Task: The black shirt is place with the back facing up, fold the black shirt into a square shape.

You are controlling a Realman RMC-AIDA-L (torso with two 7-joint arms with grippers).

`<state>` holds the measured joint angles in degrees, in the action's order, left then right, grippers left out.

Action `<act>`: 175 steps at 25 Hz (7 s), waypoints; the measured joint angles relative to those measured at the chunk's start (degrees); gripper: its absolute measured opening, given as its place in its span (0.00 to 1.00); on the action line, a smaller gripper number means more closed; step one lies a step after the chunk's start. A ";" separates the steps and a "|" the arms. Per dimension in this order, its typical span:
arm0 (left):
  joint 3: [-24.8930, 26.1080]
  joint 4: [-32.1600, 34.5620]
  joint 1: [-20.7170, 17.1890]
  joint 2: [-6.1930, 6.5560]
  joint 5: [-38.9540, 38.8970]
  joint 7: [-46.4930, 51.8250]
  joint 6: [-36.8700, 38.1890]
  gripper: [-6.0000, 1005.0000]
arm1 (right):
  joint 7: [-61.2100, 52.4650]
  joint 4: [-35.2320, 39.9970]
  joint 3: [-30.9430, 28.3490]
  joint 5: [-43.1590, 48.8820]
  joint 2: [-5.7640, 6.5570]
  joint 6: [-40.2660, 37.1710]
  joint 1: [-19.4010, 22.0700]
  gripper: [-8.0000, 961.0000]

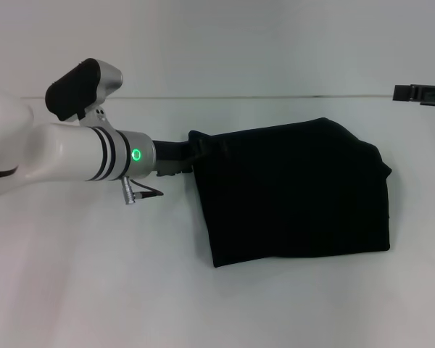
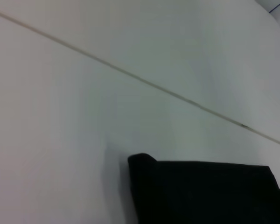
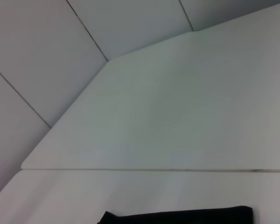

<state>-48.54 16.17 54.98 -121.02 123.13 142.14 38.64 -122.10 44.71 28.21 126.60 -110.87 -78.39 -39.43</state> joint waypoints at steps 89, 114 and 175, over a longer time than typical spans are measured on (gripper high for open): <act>10.81 16.38 -19.63 -2.77 -19.94 -61.00 45.98 0.73 | 21.40 -22.80 13.93 0.47 -7.57 36.75 -11.28 0.02; 11.62 16.38 -18.31 -1.98 -19.66 -60.80 41.68 0.73 | 22.23 -15.86 17.87 -11.99 -8.65 47.56 -5.88 0.01; 4.16 32.94 -16.13 -1.21 3.83 -53.61 37.21 0.73 | 22.63 2.69 17.78 -3.20 -3.95 0.62 3.50 0.79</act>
<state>-44.38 49.11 38.85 -122.23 126.96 88.53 75.85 -99.47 47.40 45.99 123.40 -114.82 -77.77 -35.93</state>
